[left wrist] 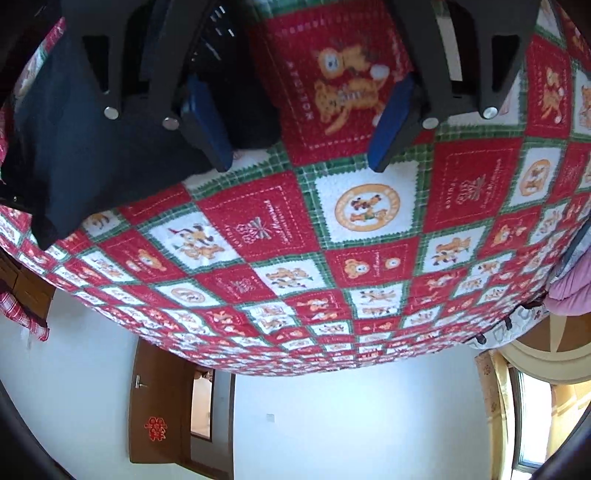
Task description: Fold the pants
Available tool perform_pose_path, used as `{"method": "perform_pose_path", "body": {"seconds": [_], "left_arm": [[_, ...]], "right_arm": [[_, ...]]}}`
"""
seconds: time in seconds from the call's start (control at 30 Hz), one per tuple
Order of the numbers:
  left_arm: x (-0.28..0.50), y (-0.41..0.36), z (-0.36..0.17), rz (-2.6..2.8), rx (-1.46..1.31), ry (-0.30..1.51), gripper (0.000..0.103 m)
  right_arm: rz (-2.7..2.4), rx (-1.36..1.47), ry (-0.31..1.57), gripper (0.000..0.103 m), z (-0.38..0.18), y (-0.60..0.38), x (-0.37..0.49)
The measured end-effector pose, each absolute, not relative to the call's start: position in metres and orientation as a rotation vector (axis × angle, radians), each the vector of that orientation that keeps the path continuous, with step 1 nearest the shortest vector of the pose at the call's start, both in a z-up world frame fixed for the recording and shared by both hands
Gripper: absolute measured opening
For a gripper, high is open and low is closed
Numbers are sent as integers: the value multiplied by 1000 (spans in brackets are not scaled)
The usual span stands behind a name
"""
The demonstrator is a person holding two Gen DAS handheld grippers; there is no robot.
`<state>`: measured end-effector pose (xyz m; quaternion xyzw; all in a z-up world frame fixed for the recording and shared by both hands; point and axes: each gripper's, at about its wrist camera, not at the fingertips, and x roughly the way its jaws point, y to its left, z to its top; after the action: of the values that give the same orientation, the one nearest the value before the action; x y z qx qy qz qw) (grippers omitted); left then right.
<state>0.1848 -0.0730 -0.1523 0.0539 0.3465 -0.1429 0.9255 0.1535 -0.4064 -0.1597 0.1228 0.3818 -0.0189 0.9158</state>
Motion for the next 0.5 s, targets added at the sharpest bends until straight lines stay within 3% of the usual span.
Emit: {"method": "perform_pose_path", "body": {"seconds": [0.1, 0.23, 0.5], "left_arm": [[168, -72, -142, -305, 110, 682, 81], [153, -73, -137, -321, 99, 666, 93], [142, -81, -151, -352, 114, 696, 93]], "right_arm": [[-80, 225, 742, 65, -149, -406, 135], [-97, 184, 690, 66, -137, -400, 113], [-67, 57, 749, 66, -154, -368, 96]]}}
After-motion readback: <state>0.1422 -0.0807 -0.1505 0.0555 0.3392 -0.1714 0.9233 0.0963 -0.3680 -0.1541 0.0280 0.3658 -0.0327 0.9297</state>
